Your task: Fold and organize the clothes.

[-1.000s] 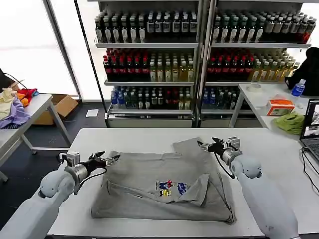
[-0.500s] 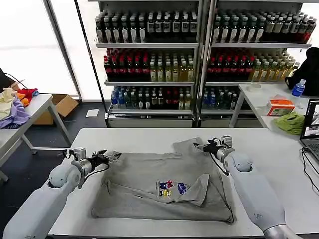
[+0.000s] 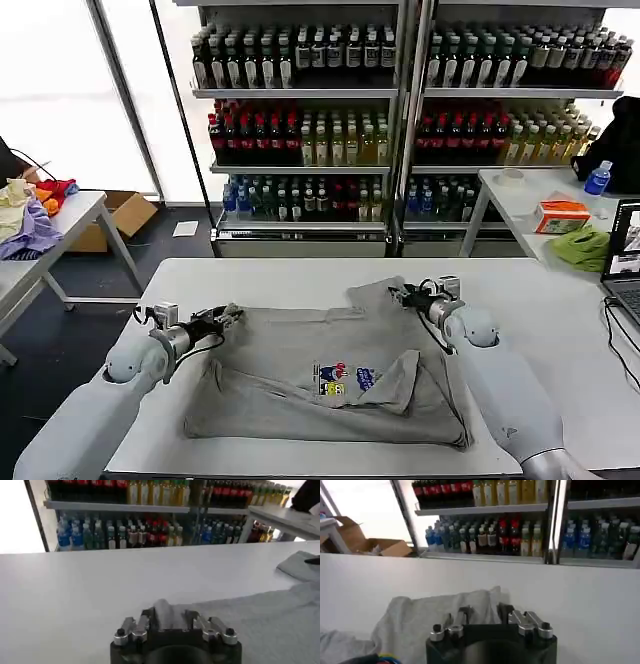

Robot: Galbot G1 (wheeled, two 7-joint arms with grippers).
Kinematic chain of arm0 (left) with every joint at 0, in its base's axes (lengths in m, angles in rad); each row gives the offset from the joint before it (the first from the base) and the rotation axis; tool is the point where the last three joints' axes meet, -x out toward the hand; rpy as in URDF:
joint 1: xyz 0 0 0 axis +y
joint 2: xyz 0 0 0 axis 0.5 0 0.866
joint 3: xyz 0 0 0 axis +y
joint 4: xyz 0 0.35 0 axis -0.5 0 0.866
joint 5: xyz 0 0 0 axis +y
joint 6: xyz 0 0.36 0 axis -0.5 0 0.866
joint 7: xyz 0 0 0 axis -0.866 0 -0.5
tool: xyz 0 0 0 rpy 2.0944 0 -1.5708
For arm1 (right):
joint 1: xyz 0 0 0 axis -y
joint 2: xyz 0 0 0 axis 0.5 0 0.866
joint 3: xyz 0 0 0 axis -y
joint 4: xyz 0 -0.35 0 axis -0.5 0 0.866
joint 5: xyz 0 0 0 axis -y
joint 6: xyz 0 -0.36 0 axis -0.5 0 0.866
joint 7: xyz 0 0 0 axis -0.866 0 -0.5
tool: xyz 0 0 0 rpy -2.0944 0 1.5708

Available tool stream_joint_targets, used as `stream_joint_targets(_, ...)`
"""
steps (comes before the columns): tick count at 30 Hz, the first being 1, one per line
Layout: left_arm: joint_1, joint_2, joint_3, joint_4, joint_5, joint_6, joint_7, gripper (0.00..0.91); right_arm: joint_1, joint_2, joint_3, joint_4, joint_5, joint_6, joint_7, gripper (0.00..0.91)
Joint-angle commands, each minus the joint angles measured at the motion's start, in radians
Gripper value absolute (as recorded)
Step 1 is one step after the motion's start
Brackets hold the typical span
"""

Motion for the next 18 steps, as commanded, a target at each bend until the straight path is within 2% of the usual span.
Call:
stream_joint_targets(1, -0.002, -0.010, 0.011, 0.020, -0.008, -0.014, -0.008, 0.010, -0.001, 0.005, -0.003, 0.003, 0.021, -0.006, -0.001, 0.000)
stream_joint_targets(10, -0.018, -0.018, -0.003, -0.002, -0.051, -0.024, -0.045, 0.010, -0.002, 0.001, 0.010, 0.069, 0.118, -0.016, 0.024, 0.000)
stream_joint_targets(16, -0.001, -0.002, -0.039, -0.066, -0.085, -0.026, -0.081, 0.010, -0.039, -0.025, 0.036, 0.182, 0.178, -0.019, 0.049, 0.000)
stream_joint_targets(18, 0.024, 0.008, -0.060, -0.092, -0.093, -0.024, -0.080, 0.010, -0.090, -0.046, 0.053, 0.265, 0.220, -0.018, 0.062, 0.000)
